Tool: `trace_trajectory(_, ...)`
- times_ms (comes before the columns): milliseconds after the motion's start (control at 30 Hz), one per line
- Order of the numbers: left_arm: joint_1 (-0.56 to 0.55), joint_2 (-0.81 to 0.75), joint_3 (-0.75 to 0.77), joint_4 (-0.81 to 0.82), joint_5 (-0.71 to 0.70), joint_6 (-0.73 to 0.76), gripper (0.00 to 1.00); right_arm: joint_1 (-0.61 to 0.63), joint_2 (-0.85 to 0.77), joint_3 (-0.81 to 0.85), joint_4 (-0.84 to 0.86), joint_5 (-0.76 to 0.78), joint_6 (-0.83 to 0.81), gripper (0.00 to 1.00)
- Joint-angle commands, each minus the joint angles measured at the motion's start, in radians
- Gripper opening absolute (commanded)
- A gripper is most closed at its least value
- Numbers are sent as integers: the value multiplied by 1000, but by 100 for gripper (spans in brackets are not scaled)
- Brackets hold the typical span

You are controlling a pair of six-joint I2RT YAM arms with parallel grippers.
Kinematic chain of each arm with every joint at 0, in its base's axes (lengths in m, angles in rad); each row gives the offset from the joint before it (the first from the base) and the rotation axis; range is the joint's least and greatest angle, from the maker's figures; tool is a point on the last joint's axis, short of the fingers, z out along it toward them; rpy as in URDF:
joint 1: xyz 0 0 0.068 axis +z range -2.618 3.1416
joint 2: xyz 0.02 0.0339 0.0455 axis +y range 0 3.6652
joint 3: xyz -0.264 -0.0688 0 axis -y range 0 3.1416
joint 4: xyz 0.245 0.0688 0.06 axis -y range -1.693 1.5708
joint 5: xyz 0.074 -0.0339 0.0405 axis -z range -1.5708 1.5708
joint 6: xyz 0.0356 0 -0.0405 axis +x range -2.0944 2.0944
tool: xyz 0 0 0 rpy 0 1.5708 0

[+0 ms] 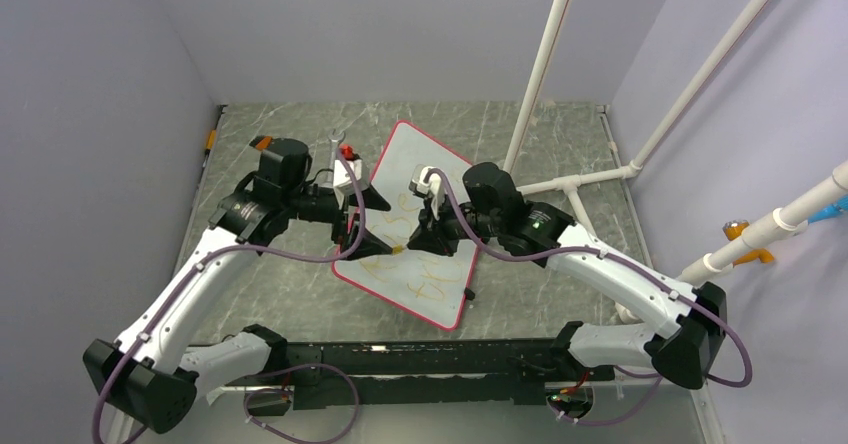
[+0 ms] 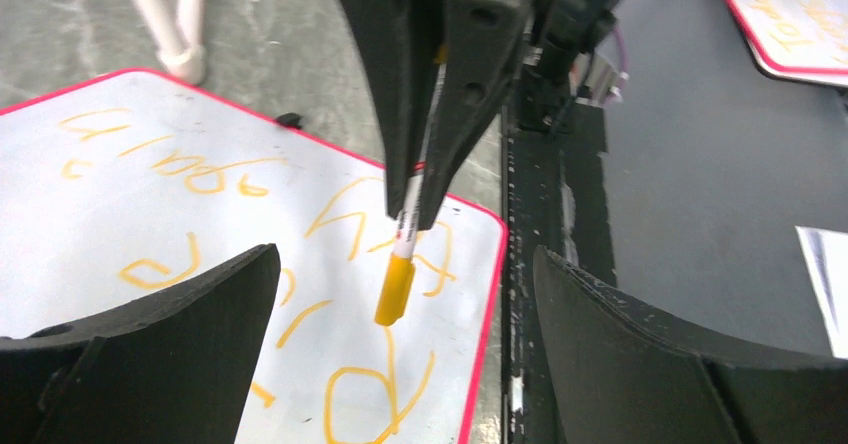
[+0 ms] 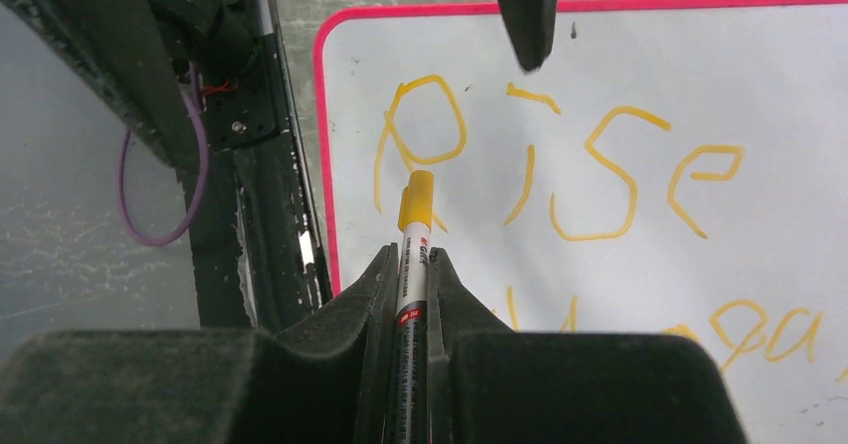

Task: Write a sentence on the whiteboard
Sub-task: Put down the whiteboard marker at the center of the board.

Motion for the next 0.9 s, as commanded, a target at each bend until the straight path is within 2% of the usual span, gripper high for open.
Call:
trace_trajectory(0, 20, -87, -73, 250, -145, -182, 99, -8, -43, -10, 76, 45, 28, 0)
trace_trajectory(100, 22, -150, -142, 364, -286, -260, 99, -11, -59, -25, 100, 78, 45, 0)
trace_trajectory(267, 23, -195, -156, 362, -468, -281, 99, -12, -108, -83, 164, 211, 93, 0)
trace_trajectory(400, 22, -178, -127, 294, -460, -219, 99, -13, -159, -140, 199, 329, 154, 0)
trace_trajectory(600, 25, -170, -108, 281, -577, -242, 99, -13, -262, -237, 195, 638, 269, 0)
trace_trajectory(867, 29, -177, -105, 268, -619, -225, 99, -13, -317, -303, 55, 984, 454, 0)
